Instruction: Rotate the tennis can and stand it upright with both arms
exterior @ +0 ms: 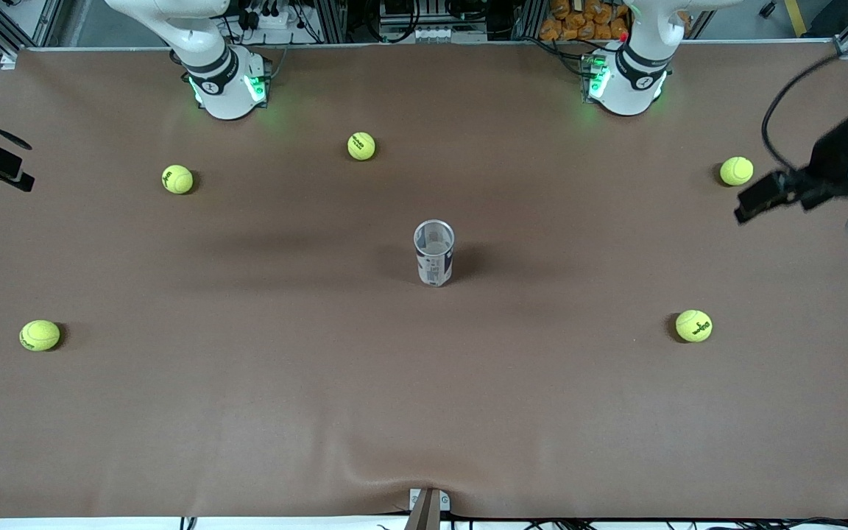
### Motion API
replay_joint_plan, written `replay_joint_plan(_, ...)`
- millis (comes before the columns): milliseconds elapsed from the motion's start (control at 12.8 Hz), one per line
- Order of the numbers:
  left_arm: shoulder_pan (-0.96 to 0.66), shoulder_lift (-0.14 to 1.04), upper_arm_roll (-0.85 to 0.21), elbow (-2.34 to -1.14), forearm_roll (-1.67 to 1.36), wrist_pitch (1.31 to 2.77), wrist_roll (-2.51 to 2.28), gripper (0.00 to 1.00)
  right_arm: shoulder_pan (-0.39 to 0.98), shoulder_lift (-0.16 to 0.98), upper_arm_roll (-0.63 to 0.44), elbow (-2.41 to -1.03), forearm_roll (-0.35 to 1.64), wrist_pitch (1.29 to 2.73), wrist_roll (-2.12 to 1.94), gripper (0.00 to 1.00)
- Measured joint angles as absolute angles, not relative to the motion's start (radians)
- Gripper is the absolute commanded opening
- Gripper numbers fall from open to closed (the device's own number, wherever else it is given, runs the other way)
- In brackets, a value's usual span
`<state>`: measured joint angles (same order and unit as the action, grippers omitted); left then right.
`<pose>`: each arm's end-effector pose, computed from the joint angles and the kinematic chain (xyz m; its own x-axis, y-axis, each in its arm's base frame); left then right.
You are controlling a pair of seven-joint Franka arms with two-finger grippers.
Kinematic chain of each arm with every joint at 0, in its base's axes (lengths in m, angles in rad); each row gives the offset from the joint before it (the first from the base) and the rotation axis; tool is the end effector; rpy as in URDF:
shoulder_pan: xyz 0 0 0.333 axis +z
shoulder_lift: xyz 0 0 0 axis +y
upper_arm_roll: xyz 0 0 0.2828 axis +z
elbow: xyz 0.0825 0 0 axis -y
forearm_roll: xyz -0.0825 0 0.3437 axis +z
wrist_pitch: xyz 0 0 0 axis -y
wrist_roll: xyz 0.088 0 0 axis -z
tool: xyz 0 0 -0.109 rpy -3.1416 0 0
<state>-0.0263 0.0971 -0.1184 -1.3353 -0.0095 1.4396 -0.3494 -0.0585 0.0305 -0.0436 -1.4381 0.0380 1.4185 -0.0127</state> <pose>0.5220 -0.0735 0.6276 0.9793 0.2026 0.0003 0.2026 -0.9790 0.0223 0.5049 -0.0467 0.6171 0.9953 -0.0835 -0.0495 -0.0853 -0.9957 -0.0371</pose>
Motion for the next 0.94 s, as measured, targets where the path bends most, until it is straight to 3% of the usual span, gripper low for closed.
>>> replay_joint_plan(312,-0.027,0.004,-0.119,-1.444,-0.009,1.426,-0.347,1.00,-0.058,0.031,-0.044,-1.438,0.038,1.419,-0.013,1.00)
replay_joint_plan(937,-0.027,0.000,-0.030,-1.490,-0.008,1.501,-0.169,1.00,-0.058,0.031,-0.043,-1.438,0.038,1.419,-0.013,1.00)
